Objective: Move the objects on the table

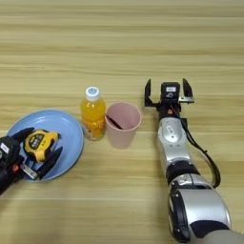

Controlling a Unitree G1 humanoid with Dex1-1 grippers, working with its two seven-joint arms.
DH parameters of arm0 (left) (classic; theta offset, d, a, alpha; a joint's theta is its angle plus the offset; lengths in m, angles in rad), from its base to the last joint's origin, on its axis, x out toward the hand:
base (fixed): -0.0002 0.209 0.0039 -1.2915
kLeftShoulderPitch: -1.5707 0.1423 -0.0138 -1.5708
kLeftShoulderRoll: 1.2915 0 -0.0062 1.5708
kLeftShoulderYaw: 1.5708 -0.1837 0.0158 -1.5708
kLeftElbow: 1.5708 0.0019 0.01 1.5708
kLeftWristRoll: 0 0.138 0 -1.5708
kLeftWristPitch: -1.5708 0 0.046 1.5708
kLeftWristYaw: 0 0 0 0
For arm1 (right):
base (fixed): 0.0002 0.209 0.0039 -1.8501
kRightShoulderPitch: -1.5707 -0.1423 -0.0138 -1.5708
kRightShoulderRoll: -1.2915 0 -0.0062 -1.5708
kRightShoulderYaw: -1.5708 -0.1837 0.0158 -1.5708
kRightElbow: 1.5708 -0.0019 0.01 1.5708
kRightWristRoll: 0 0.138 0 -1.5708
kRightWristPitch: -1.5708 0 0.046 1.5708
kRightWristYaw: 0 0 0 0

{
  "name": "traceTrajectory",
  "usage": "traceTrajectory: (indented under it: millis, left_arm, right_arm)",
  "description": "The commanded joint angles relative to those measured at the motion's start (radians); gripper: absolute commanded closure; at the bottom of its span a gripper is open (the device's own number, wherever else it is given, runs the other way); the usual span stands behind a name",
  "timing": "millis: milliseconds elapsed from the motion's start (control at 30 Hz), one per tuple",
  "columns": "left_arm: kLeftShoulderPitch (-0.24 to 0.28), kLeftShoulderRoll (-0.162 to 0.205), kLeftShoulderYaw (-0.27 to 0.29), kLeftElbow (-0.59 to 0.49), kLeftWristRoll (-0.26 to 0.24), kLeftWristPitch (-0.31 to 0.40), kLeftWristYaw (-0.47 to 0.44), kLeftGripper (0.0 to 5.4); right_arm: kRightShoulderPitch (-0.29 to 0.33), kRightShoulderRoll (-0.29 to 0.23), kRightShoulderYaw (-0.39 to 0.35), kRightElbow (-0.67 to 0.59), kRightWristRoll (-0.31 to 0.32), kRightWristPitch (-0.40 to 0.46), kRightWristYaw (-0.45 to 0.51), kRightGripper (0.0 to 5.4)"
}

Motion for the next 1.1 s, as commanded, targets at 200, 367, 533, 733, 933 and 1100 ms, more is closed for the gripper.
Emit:
traceTrajectory:
  millis: [200, 367, 533, 733, 933, 1100]
  left_arm:
    - [-0.034, -0.014, 0.017, 0.045, 0.016, -0.027, 0.021, 0.00]
    - [-0.047, -0.019, 0.009, 0.098, 0.030, -0.046, 0.022, 0.00]
    - [-0.052, -0.027, 0.001, 0.129, 0.038, -0.059, 0.017, 0.00]
    - [-0.053, -0.031, 0.003, 0.134, 0.042, -0.063, 0.014, 0.00]
    - [-0.053, -0.034, 0.006, 0.134, 0.045, -0.063, 0.011, 0.00]
    - [-0.098, -0.052, 0.006, 0.279, 0.083, -0.122, 0.029, 0.00]
  right_arm:
    - [-0.018, 0.003, 0.005, -0.006, -0.002, 0.014, -0.001, 0.02]
    - [-0.018, 0.004, 0.006, -0.007, -0.002, 0.014, -0.001, 0.02]
    - [-0.018, 0.004, 0.006, -0.007, -0.003, 0.015, -0.002, 0.02]
    - [-0.018, 0.004, 0.007, -0.007, -0.003, 0.015, -0.002, 0.02]
    - [-0.018, 0.004, 0.007, -0.007, -0.002, 0.015, -0.002, 0.02]
    - [-0.017, 0.009, 0.010, -0.013, -0.005, 0.016, -0.004, 0.02]
